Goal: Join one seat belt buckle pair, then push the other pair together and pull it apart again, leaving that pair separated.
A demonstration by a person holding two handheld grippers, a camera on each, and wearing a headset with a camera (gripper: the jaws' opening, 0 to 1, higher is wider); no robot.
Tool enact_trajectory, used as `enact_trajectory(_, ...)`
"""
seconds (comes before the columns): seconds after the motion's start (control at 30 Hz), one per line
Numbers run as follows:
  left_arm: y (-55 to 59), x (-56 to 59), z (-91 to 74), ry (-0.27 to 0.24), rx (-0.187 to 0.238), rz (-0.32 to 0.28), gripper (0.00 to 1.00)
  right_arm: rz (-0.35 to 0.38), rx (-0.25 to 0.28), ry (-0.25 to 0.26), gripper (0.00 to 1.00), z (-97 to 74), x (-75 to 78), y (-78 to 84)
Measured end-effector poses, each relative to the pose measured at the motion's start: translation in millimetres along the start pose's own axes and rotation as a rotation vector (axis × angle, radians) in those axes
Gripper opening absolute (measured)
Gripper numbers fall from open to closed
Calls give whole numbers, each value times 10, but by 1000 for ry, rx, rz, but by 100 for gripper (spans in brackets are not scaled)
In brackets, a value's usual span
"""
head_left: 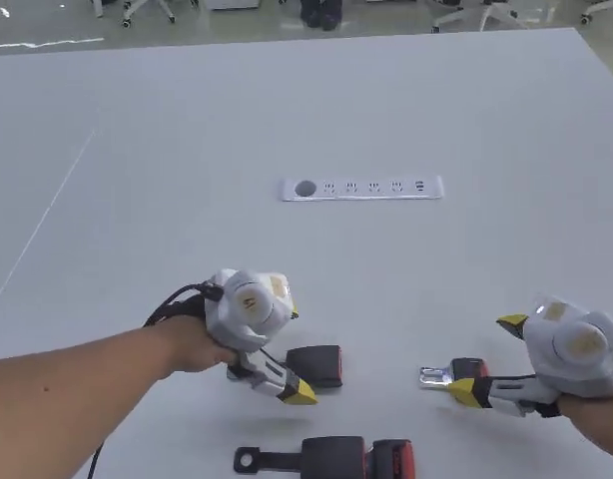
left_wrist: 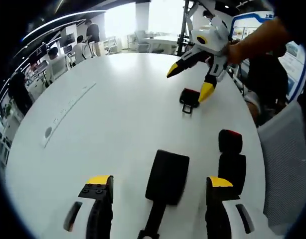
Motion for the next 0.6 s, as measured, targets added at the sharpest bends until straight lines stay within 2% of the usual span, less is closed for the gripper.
enact_trajectory(0.03,11,-6,-32,-12,16,-48,83,13,23,8,79,-13,-11,-13)
enact_trajectory(0.1,7,2,-97,-30,41,-111,87,14,24,34,79,-31,-23,-11)
enact_trajectory(0.13,28,0,-133,-56,63,-153,89,31,38,48,80,-48,-44,-24)
enact_trajectory(0.23,88,16,-225,-88,113,-239,93,75,94,81,82,-91,-83,-64)
enact_trajectory(0.27,112,21,-271,-108,133,-267,94,87,99,88,83,-109,-108,-70)
enact_trajectory(0.4,183,64,-414,-156,184,-330,96,116,152,113,86,-161,-202,-108)
enact_trajectory(0.43,202,84,-464,-170,209,-353,98,123,161,116,87,-172,-224,-113)
enact_trajectory(0.6,332,198,-684,-215,270,-440,100,155,181,138,90,-249,-373,-112)
Point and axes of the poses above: the centre of the closed fingertips' face, and the gripper's own axes: z roughly forward along the fingers, x roughly to its right, y roughly out of its underside, the point moved 9 cm from there along -z, roughly backward along the fingers, and after that the axes turned 6 degrees about -x, right-handed, at the moved point
